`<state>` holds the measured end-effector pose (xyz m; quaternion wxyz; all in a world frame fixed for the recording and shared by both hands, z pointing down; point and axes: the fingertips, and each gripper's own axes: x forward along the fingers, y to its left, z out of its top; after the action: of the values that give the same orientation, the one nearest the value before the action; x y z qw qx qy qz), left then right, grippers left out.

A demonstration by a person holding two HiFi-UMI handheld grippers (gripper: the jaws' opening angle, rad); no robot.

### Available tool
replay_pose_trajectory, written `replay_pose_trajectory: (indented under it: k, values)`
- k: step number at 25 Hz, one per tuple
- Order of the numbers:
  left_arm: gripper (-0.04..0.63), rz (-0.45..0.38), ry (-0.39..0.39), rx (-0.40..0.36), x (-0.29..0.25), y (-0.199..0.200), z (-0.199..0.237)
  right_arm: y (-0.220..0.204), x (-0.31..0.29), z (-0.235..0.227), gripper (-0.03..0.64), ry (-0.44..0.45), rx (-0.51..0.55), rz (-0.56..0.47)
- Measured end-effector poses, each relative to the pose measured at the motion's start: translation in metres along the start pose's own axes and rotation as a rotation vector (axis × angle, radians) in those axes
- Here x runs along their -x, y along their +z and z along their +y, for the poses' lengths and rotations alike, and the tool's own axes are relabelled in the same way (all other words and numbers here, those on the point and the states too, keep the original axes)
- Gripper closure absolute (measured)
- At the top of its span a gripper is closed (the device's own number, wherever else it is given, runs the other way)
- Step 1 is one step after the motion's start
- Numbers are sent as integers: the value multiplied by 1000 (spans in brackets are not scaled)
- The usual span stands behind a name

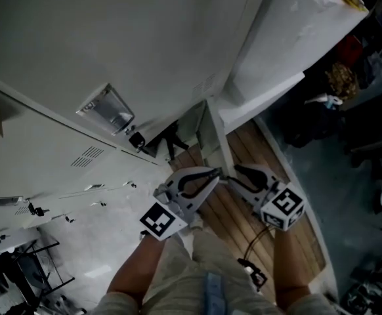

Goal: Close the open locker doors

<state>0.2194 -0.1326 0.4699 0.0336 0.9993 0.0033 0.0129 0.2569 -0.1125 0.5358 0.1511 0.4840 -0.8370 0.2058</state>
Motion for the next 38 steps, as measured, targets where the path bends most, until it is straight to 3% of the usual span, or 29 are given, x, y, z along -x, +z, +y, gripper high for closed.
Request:
replay_pose_trajectory:
  k: [6, 11, 26, 38]
  values:
    - [588, 44, 31, -24, 33, -7, 1, 9, -19, 21, 494, 59, -32, -20]
    - [588, 55, 98, 23, 58, -12, 8, 21, -40, 41, 494, 111, -23, -39]
    - [588, 46, 256, 40, 111, -15, 41, 52, -110, 74, 494, 213, 6, -84]
    - [588, 42, 349, 35, 134, -16, 71, 77, -170, 79, 494, 228, 19, -157]
